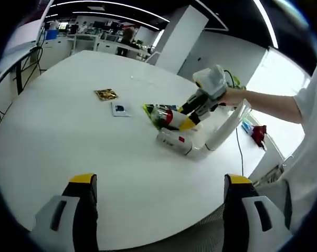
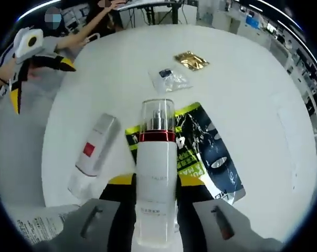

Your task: Arrange the skincare products in the storage area until every visible bottle or jar stands upright without overlapping.

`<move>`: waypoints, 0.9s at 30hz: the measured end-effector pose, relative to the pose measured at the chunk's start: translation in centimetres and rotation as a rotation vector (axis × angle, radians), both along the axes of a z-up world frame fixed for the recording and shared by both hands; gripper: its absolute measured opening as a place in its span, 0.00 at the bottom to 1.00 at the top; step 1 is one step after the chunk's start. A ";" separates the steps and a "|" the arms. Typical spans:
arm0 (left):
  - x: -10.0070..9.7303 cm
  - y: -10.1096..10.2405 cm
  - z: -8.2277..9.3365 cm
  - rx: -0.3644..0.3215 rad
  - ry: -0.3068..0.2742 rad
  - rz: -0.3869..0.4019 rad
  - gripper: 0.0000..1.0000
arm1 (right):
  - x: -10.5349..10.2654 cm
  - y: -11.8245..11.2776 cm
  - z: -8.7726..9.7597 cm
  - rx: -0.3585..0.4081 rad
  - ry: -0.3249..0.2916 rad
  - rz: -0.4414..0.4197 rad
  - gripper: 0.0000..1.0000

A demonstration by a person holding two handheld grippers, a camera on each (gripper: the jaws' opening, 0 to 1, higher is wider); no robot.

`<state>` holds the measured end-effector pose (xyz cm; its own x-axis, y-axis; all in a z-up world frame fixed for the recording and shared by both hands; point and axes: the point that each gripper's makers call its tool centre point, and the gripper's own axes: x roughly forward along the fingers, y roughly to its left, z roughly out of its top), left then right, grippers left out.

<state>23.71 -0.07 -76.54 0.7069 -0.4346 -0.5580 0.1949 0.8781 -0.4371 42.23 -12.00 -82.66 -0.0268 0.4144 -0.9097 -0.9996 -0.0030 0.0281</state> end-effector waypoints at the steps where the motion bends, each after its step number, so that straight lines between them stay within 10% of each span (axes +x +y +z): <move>1: 0.0 -0.1 0.0 0.000 0.000 -0.002 0.93 | 0.2 0.0 0.0 0.016 -0.008 -0.007 0.29; 19: 1.7 -1.6 2.4 -0.093 -0.055 -0.015 0.92 | 0.4 -0.6 1.9 0.120 -0.047 -0.034 0.25; 27: 6.1 -3.0 7.8 -0.362 -0.160 0.107 0.91 | 1.0 1.0 6.6 0.239 -0.105 -0.050 0.25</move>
<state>29.81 -3.11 -68.73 0.8244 -0.5017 -0.2620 0.2009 0.6921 -0.6933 43.21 -10.98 -76.02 0.0884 0.6159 -0.7829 -0.9961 0.0521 -0.0716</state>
